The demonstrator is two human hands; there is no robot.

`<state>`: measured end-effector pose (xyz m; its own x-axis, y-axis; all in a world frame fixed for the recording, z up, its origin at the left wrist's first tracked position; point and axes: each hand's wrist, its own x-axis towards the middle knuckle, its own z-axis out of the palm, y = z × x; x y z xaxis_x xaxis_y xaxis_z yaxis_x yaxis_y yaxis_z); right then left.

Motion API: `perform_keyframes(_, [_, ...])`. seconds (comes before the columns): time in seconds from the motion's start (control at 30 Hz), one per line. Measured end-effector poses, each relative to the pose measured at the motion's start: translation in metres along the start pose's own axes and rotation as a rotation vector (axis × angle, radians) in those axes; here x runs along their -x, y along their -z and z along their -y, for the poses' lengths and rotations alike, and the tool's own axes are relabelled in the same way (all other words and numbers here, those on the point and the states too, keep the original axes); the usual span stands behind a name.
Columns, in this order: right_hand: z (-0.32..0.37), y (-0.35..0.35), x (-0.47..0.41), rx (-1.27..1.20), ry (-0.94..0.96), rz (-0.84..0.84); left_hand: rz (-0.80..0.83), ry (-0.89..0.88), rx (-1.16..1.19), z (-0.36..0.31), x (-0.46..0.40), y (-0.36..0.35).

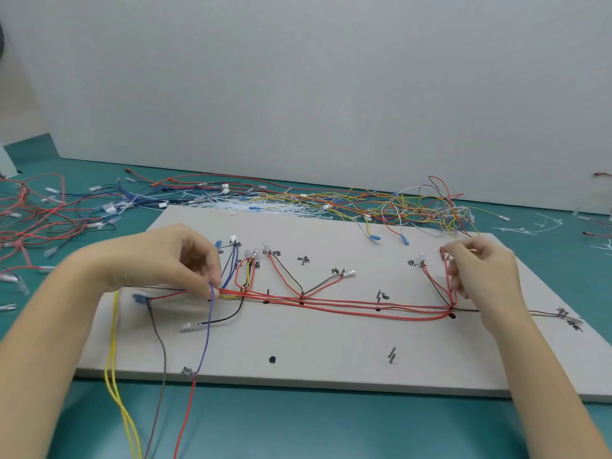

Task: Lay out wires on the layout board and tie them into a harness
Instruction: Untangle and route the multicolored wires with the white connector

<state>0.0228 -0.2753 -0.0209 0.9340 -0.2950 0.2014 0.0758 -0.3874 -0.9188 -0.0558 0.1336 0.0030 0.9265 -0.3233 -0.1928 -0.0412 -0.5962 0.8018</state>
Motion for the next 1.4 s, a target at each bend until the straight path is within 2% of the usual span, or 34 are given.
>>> perform_keyframes(0.1, [0.011, -0.012, 0.010, -0.094, 0.053, 0.034, 0.078, -0.007, -0.001, -0.011, -0.002, -0.012])
perform_keyframes(0.17, [0.024, -0.024, 0.021, -0.141, 0.093, 0.113, 0.066, -0.022, 0.040, -0.018, -0.003, -0.017])
perform_keyframes(0.27, [0.045, -0.044, 0.045, -0.187, 0.158, 0.316, 0.063, -0.049, 0.086, -0.026, -0.004, -0.024])
perform_keyframes(0.33, [0.058, -0.059, 0.064, -0.244, 0.156, 0.514, 0.037, -0.085, 0.095, -0.030, -0.007, -0.032])
perform_keyframes(0.47, [0.073, -0.091, 0.106, -0.281, 0.016, 0.953, -0.152, -0.122, 0.154, -0.034, -0.018, -0.046])
perform_keyframes(0.67, [0.076, -0.097, 0.128, -0.545, -0.246, 1.353, -0.293, -0.082, 0.290, -0.034, -0.025, -0.049])
perform_keyframes(0.73, [0.079, -0.089, 0.121, -0.681, -0.324, 1.321, -0.293, -0.079, 0.285, -0.033, -0.026, -0.050])
perform_keyframes(0.83, [0.084, -0.073, 0.099, -0.922, -0.480, 1.168, -0.272, -0.066, 0.258, -0.030, -0.027, -0.048])
perform_keyframes(0.9, [0.087, -0.061, 0.082, -1.005, -0.506, 1.074, -0.240, -0.059, 0.257, -0.030, -0.027, -0.048])
perform_keyframes(1.03, [0.086, -0.051, 0.062, -0.936, -0.486, 0.930, -0.222, -0.091, 0.310, -0.031, -0.026, -0.048])
perform_keyframes(1.27, [0.075, -0.063, 0.061, -0.815, -0.375, 0.701, -0.150, -0.124, 0.274, -0.028, -0.020, -0.040])
perform_keyframes(1.4, [0.076, -0.066, 0.063, -0.988, -0.379, 0.754, -0.185, -0.077, 0.133, -0.023, -0.012, -0.026])
